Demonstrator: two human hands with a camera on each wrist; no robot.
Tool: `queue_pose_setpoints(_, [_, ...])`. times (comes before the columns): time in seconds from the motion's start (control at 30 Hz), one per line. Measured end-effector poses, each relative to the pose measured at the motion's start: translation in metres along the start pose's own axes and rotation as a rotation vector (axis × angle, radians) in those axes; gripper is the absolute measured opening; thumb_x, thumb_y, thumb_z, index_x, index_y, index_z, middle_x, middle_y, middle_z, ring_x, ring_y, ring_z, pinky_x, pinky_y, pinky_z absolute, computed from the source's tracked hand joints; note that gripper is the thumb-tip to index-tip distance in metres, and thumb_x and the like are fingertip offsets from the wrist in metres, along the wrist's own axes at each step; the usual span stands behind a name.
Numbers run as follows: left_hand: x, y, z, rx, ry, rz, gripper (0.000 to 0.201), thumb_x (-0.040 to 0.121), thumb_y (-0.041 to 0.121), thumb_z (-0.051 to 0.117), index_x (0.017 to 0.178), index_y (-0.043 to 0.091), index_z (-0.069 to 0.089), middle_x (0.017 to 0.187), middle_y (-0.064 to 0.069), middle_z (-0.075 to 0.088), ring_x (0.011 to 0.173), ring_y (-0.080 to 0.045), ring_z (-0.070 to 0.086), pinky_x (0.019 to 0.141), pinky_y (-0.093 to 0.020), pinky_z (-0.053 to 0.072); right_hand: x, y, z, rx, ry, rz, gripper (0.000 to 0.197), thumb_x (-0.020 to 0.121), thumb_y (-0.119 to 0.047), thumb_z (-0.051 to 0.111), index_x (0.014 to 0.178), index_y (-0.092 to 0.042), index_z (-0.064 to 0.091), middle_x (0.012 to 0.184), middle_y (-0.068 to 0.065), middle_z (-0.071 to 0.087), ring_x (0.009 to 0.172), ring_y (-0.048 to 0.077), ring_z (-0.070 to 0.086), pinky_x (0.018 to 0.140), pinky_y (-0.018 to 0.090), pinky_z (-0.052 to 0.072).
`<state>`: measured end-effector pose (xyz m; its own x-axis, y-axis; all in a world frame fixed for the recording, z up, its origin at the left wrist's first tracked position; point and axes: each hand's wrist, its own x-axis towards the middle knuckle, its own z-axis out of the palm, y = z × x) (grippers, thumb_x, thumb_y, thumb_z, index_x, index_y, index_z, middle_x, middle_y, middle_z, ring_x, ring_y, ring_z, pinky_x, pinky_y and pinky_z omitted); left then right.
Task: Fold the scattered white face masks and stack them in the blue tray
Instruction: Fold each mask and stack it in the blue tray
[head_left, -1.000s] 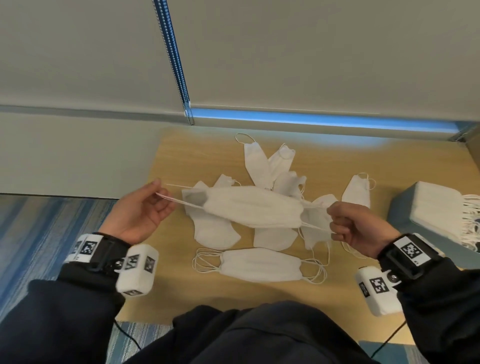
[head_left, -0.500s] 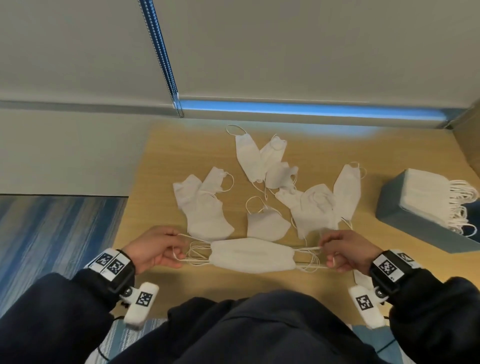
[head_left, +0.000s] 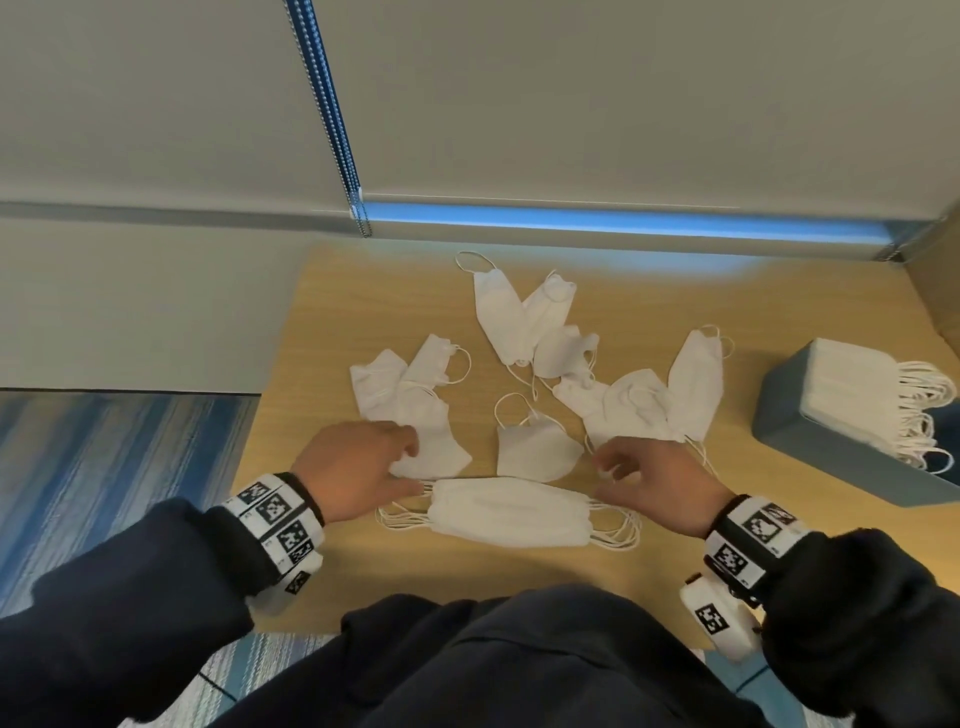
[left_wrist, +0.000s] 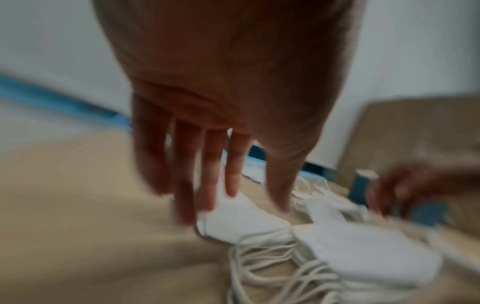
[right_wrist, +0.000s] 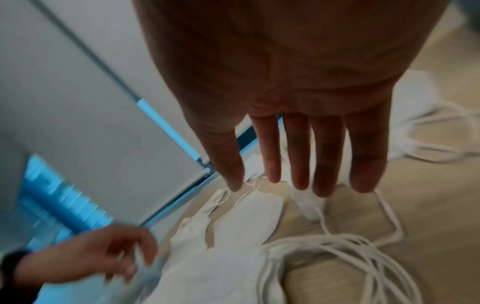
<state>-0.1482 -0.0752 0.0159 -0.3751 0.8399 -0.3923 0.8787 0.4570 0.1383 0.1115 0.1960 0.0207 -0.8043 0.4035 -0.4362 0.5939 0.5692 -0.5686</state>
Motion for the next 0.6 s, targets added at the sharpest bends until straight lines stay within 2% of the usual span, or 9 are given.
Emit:
queue_pose_setpoints(0.03, [0.003,0.009,0.001,-0.027,-0.002,0.124,0.055,0.083,0.072,0.058,0.126,0.038,0.052,0.123,0.017,0.061,0.1,-0.009,0.061,0.078,-0.032,0.051,0.002,-0.011,0.005,-0.063,-0.049,-0.052,0.052,0.079,-0.046,0.08,0.124,-0.026,0.065,0.116,-0.01,0.067,0.103,0.006,0.063,0.085,0.017,0.048])
queue_pose_setpoints(0.1, [0.009,0.031,0.01,-0.059,-0.082,0.368,0.064,0.079,0.071,0.063,0.129,0.036,0.046,0.131,0.014,0.054,0.108,-0.01,0.055,0.083,-0.033,0.049,0.008,-0.027,0.021,-0.253,-0.174,-0.108,0.074,0.075,-0.055,0.08,0.137,-0.023,0.055,0.127,-0.007,0.059,0.114,0.012,0.058,0.094,0.024,0.046])
queue_pose_setpoints(0.17, [0.018,0.049,0.022,0.008,-0.165,0.479,0.068,0.075,0.067,0.07,0.125,0.031,0.043,0.13,0.008,0.05,0.108,-0.015,0.051,0.085,-0.036,0.047,0.014,-0.035,0.039,-0.456,-0.245,-0.127,0.089,0.071,-0.061,0.08,0.142,-0.021,0.046,0.132,-0.003,0.051,0.12,0.019,0.051,0.1,0.034,0.046])
queue_pose_setpoints(0.3, [0.03,0.062,0.033,0.115,-0.121,0.464,0.051,0.081,0.037,0.073,0.119,0.02,0.044,0.124,-0.003,0.048,0.105,-0.024,0.051,0.074,-0.041,0.05,0.02,-0.033,0.062,-0.629,-0.241,-0.163,0.082,0.074,-0.047,0.079,0.139,-0.017,0.042,0.13,0.002,0.046,0.115,0.024,0.05,0.094,0.039,0.05])
queue_pose_setpoints(0.37, [0.032,0.063,0.036,0.084,-0.082,0.449,0.047,0.081,0.032,0.073,0.117,0.018,0.044,0.121,-0.003,0.049,0.103,-0.024,0.051,0.072,-0.042,0.051,0.022,-0.029,0.064,-0.629,-0.201,-0.194,0.074,0.078,-0.038,0.077,0.14,-0.017,0.041,0.131,0.003,0.046,0.117,0.025,0.05,0.094,0.039,0.05])
queue_pose_setpoints(0.43, [0.032,0.061,0.042,0.071,-0.063,0.442,0.048,0.08,0.036,0.073,0.115,0.02,0.045,0.12,-0.001,0.05,0.102,-0.023,0.052,0.073,-0.042,0.051,0.023,-0.025,0.065,-0.634,-0.182,-0.217,0.075,0.079,-0.039,0.076,0.141,-0.018,0.041,0.133,0.002,0.046,0.117,0.024,0.05,0.095,0.039,0.049])
queue_pose_setpoints(0.5, [0.031,0.057,0.044,0.024,-0.065,0.421,0.054,0.078,0.05,0.074,0.115,0.024,0.045,0.119,0.004,0.051,0.1,-0.019,0.052,0.076,-0.039,0.049,0.021,-0.021,0.063,-0.623,-0.187,-0.227,0.083,0.075,-0.051,0.075,0.144,-0.021,0.04,0.135,-0.001,0.047,0.118,0.023,0.05,0.097,0.039,0.048])
queue_pose_setpoints(0.57, [0.032,0.049,0.038,-0.133,-0.047,0.36,0.055,0.078,0.063,0.071,0.114,0.029,0.046,0.118,0.009,0.052,0.099,-0.015,0.052,0.079,-0.036,0.048,0.019,-0.018,0.054,-0.429,-0.166,-0.174,0.091,0.069,-0.066,0.075,0.144,-0.026,0.042,0.132,-0.007,0.05,0.116,0.017,0.053,0.098,0.037,0.047])
queue_pose_setpoints(0.6, [0.035,0.043,0.034,-0.213,0.004,0.292,0.05,0.082,0.063,0.068,0.114,0.03,0.048,0.117,0.011,0.053,0.101,-0.014,0.054,0.081,-0.035,0.048,0.02,-0.017,0.046,-0.292,-0.114,-0.148,0.086,0.07,-0.068,0.074,0.141,-0.028,0.047,0.128,-0.01,0.053,0.112,0.013,0.055,0.096,0.033,0.048])
